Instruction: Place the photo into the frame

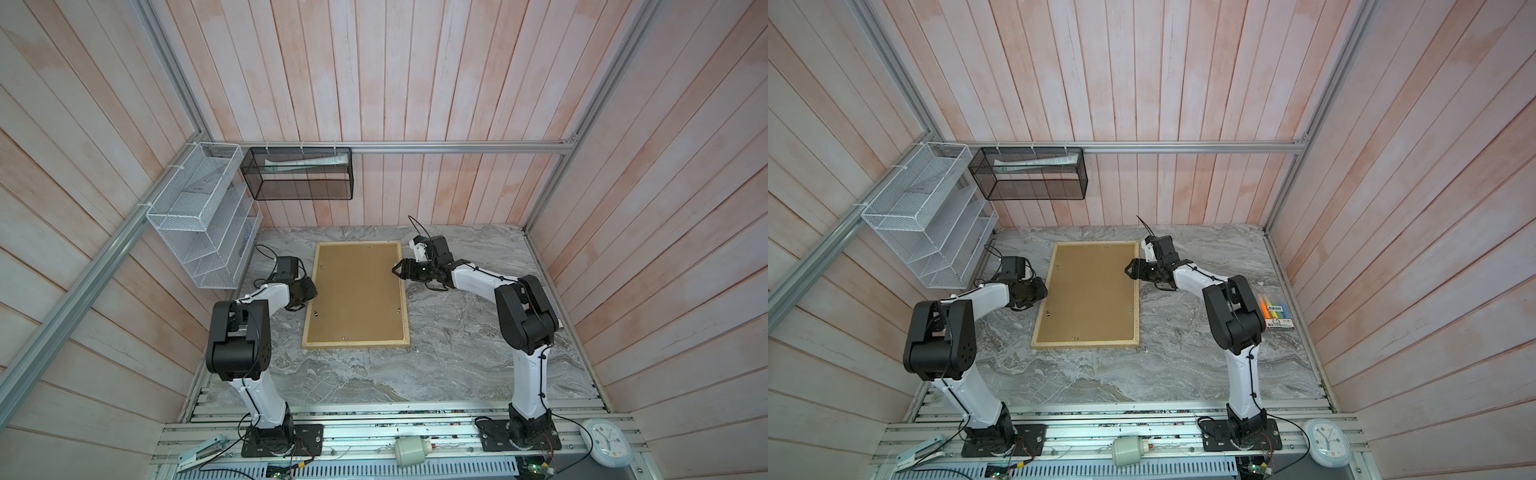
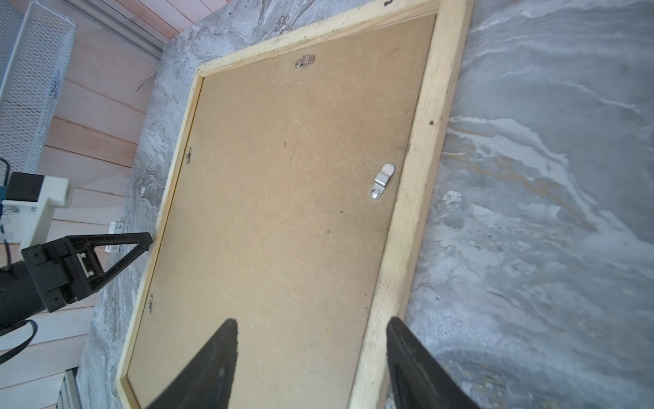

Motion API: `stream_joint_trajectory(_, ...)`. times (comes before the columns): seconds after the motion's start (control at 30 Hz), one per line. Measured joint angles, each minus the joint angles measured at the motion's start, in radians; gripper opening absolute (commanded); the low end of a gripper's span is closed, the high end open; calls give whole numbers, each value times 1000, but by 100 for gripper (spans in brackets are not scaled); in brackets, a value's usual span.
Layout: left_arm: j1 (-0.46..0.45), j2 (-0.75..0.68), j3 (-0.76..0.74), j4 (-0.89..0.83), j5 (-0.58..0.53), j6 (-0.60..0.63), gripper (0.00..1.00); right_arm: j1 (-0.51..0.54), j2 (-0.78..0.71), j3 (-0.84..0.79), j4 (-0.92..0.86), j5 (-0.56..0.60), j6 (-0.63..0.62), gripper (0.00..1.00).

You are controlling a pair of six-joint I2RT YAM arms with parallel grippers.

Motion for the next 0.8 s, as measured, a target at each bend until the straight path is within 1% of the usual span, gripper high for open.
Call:
stream_joint_trajectory(0.23, 0, 11, 4, -1, 15, 1, 35, 0, 0, -6, -37, 58, -26, 49)
stream_joint_trajectory(0.3, 0, 19, 8, -2, 15, 4, 34, 1, 0, -11, -40, 67, -28, 48)
stream_joint_trajectory(0.37, 0, 23, 10, -5, 18, 5, 33, 2, 0, -16, -48, 72, -31, 43)
stream_joint_trajectory(0.5, 0, 23, 10, -6, 24, 8, 32, 5, 0, -17, -53, 81, -31, 38)
stream_joint_trajectory(0.63, 0, 23, 11, -6, 39, 12, 29, 14, 7, -17, -53, 83, -31, 37)
stream_joint_trajectory(0.8, 0, 24, 11, -6, 44, 18, 27, 27, 29, -17, -61, 87, -36, 37)
